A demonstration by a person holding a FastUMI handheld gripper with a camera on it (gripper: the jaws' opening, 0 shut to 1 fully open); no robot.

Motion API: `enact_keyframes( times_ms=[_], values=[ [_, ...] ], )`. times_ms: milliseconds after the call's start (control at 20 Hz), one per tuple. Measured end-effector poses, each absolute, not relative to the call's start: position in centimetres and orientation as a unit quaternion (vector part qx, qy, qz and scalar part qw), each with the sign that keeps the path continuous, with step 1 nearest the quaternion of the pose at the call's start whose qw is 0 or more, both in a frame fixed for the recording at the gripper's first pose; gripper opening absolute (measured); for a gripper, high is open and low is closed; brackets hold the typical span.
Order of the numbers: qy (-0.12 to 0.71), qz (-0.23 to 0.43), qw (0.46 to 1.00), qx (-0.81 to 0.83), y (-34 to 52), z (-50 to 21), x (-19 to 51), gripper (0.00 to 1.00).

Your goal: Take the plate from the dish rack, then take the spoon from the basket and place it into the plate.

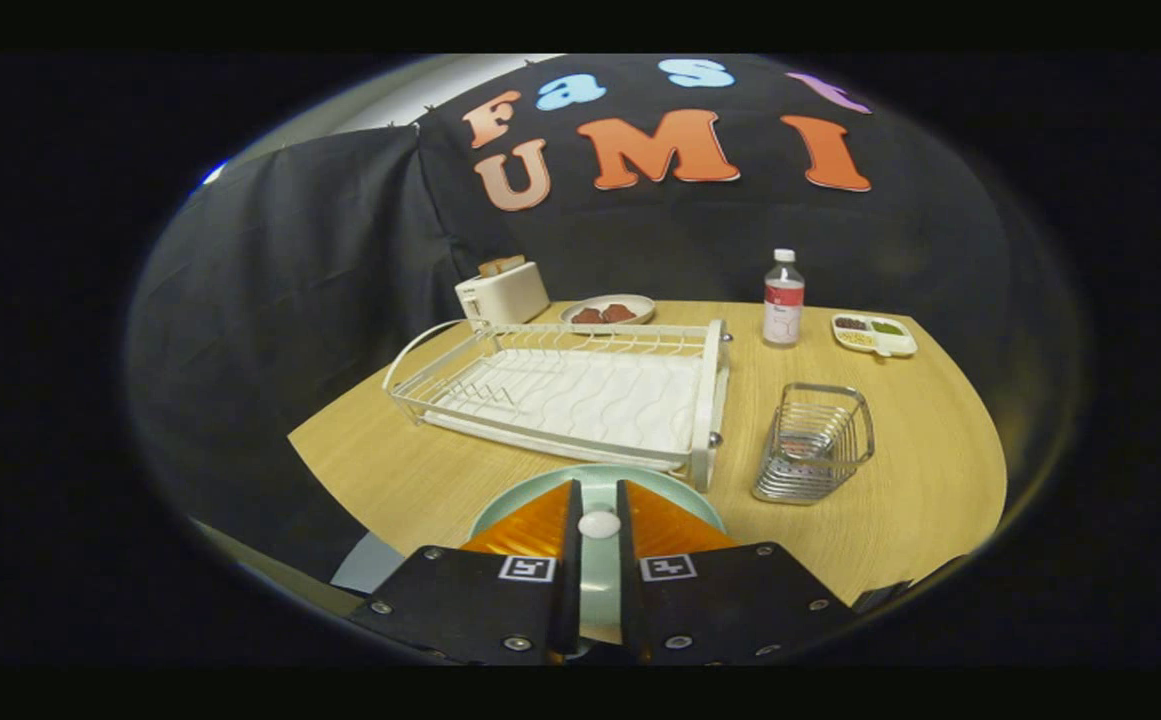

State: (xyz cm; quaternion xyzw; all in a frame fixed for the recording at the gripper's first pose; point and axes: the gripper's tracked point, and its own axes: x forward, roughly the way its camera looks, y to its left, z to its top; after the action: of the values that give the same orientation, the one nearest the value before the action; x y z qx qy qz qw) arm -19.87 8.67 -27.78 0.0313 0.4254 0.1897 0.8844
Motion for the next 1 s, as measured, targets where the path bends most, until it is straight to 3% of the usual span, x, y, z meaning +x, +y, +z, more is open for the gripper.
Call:
enact_keyframes(
  times_ms=[550, 850, 1000],
  values=[
    [0.508, 0.180, 0.842, 0.021, 8.3, -32.6, -23.5, 0.23],
    [0.451, 0.159, 0.878, 0.023, 7.4, -27.5, -19.2, 0.48],
    [0.393, 0.148, 0.908, 0.007, 6.4, -23.1, -15.8, 0.56]
  ],
)
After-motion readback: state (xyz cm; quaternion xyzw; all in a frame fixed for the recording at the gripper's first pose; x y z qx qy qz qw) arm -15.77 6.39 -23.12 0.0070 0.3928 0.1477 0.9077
